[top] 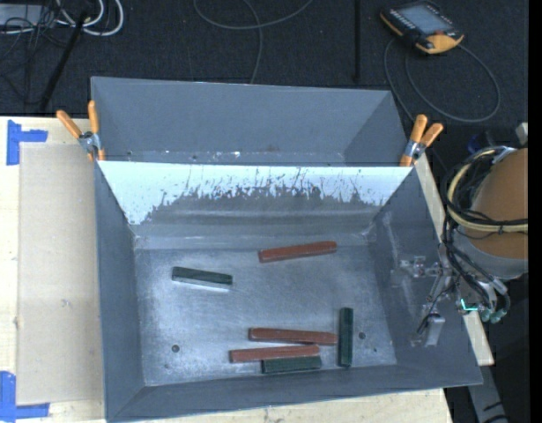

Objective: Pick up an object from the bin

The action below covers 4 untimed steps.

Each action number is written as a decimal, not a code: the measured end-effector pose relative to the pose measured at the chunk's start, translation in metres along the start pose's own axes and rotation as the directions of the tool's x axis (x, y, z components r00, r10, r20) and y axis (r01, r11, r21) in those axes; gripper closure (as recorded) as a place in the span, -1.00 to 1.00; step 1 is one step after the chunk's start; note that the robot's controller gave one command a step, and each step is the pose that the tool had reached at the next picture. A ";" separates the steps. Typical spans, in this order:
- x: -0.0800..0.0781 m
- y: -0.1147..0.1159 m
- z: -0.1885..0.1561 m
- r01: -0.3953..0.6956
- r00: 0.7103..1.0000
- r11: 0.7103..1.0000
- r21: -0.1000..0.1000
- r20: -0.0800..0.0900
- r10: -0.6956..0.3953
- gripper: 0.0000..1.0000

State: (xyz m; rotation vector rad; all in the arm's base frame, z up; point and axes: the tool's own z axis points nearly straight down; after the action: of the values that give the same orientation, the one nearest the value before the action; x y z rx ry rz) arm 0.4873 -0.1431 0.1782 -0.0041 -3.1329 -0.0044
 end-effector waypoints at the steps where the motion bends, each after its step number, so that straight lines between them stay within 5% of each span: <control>1: -0.002 0.000 -0.004 0.003 1.000 1.000 0.002 0.007 -0.003 -1.00; 2: 0.000 0.027 0.023 0.089 0.996 0.996 0.006 0.012 -0.089 -1.00; 3: 0.012 0.099 0.095 0.166 0.986 0.986 0.005 0.012 -0.166 -1.00; 4: -0.002 0.075 0.108 0.074 0.997 0.997 0.003 0.010 -0.074 1.00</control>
Offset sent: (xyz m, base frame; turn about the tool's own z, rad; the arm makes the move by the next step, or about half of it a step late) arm -0.0080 0.1077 -0.0987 -0.3363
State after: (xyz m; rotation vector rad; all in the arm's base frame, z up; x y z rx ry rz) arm 0.4884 -0.0680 0.0701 0.1126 -3.1413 -0.0003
